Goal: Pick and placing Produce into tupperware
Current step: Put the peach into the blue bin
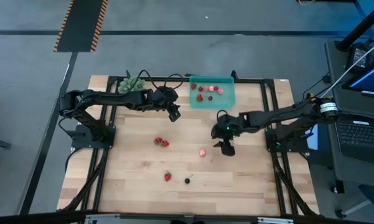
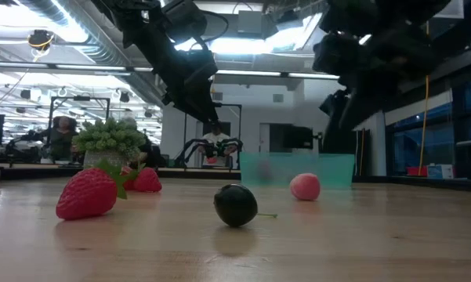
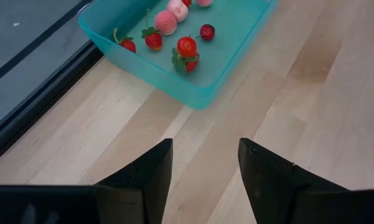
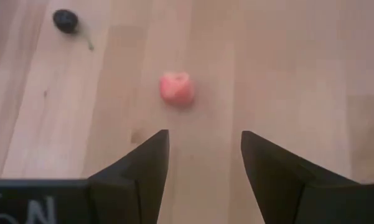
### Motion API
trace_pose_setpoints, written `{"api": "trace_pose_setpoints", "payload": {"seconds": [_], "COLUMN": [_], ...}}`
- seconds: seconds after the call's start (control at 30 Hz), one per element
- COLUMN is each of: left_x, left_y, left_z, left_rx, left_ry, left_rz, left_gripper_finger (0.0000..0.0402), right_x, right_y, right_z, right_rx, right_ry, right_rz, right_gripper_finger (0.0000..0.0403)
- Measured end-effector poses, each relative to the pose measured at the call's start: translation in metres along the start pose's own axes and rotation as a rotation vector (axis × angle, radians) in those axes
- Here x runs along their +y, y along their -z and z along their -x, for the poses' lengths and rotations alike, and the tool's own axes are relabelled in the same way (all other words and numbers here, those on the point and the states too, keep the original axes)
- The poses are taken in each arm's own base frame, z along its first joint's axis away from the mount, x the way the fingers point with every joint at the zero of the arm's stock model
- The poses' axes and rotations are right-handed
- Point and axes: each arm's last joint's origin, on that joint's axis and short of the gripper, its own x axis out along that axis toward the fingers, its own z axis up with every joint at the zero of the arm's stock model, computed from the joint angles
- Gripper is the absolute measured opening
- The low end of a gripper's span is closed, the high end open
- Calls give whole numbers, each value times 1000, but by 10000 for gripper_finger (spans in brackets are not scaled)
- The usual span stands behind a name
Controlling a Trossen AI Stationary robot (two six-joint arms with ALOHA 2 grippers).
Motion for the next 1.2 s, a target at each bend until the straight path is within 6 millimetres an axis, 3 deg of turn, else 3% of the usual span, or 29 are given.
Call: {"api": "trace_pose_setpoints", "payload": {"seconds": [0.3,0.7,0.97,1.2], "left_x": [-1,-25,-48,-69], "left_y": [0,6,12,22], "left_z": [0,6,14,22], "left_rx": [1,2,5,28], "left_ry": [1,62,120,170], "left_rz": [0,-53,-46,-61], "left_gripper_finger": [176,176,176,176], "right_x": [11,27,29,45], "right_y": [-2,-2,-2,2], "right_z": [-4,-6,-6,-20], "right_rx": [-77,-77,-76,-66], "right_ry": [-32,-72,-78,-47], "right_rz": [-2,48,-23,121], "right_gripper_finger": [210,305,308,308]}}
